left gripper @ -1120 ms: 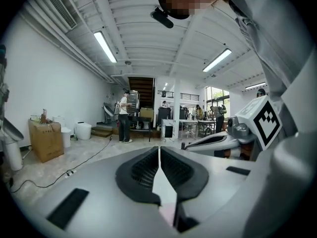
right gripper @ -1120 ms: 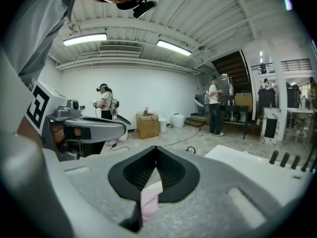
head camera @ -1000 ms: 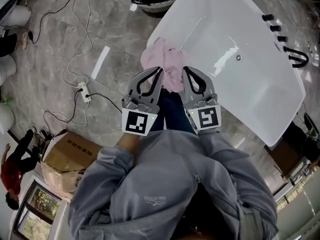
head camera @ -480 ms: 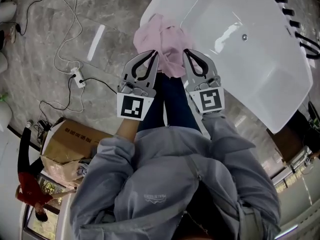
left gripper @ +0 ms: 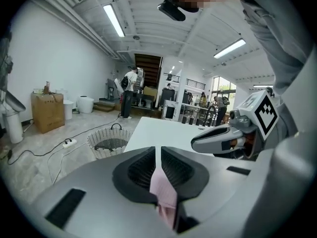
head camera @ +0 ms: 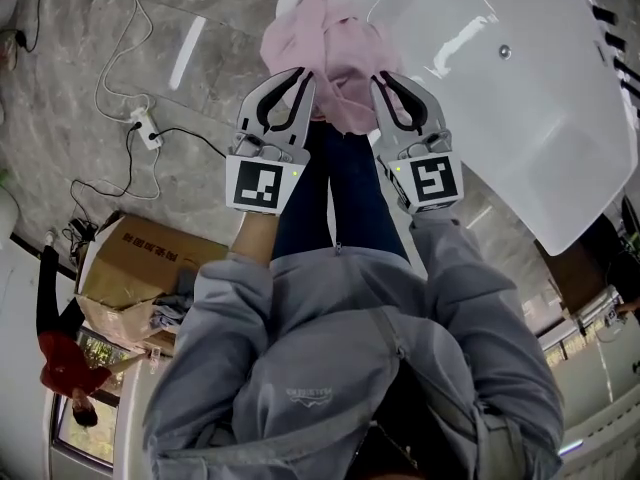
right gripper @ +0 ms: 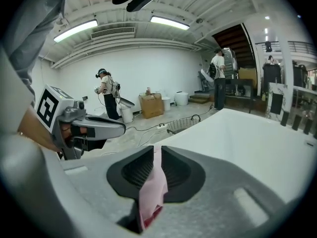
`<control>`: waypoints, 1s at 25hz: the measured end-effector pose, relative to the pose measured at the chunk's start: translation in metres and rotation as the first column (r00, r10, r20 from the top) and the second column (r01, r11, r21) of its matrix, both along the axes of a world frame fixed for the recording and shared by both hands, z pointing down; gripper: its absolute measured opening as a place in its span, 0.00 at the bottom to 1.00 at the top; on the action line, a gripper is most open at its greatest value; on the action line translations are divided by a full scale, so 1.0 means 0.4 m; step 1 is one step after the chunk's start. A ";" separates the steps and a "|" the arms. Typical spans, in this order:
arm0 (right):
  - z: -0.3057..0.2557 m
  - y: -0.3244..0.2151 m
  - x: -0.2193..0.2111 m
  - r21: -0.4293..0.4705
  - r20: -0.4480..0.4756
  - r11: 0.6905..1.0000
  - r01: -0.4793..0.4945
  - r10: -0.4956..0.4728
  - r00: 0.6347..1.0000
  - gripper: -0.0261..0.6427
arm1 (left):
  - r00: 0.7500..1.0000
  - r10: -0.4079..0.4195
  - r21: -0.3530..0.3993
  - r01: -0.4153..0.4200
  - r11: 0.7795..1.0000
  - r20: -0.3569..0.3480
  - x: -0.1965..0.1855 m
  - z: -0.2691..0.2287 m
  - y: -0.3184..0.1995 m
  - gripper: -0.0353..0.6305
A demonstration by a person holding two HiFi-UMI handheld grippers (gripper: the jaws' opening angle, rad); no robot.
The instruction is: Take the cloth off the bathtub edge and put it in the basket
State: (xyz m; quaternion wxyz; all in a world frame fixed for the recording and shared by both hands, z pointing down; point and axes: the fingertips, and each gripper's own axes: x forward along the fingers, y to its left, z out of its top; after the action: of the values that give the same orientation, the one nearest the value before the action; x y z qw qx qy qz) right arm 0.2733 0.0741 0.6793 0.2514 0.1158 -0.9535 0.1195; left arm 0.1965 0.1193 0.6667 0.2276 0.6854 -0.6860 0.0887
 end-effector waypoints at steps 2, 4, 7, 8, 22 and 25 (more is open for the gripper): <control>0.023 0.005 0.004 -0.032 -0.007 1.000 -0.002 0.002 1.000 0.10 | 1.000 0.011 -0.014 -0.012 1.000 -0.018 0.006 0.026 0.007 0.08; 0.043 0.009 0.009 -0.044 -0.019 0.999 0.003 -0.004 1.000 0.16 | 0.999 0.020 -0.023 -0.020 1.000 -0.031 0.012 0.050 0.013 0.20; 0.075 0.015 0.018 -0.071 -0.043 0.997 0.006 -0.009 0.999 0.38 | 0.999 0.035 -0.028 -0.036 0.999 -0.039 0.022 0.084 0.017 0.34; 0.086 0.016 0.022 -0.081 -0.050 0.997 0.003 -0.007 0.999 0.44 | 0.998 0.038 -0.030 -0.039 0.999 -0.044 0.024 0.096 0.019 0.37; 0.307 0.027 0.103 -0.294 -0.271 0.955 -0.044 -0.040 0.962 0.76 | 0.985 0.053 -0.229 -0.090 0.969 -0.163 0.018 0.282 0.053 0.59; 0.367 0.027 0.119 -0.369 -0.344 0.925 -0.089 -0.047 0.938 0.77 | 0.981 0.068 -0.270 -0.116 0.956 -0.180 0.027 0.314 0.056 0.59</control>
State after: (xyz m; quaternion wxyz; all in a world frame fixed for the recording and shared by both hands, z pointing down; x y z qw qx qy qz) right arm 0.3210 0.0848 0.8263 0.4317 0.0945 -0.8516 0.2818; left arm 0.2073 0.1417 0.7921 0.3748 0.6828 -0.6122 0.1365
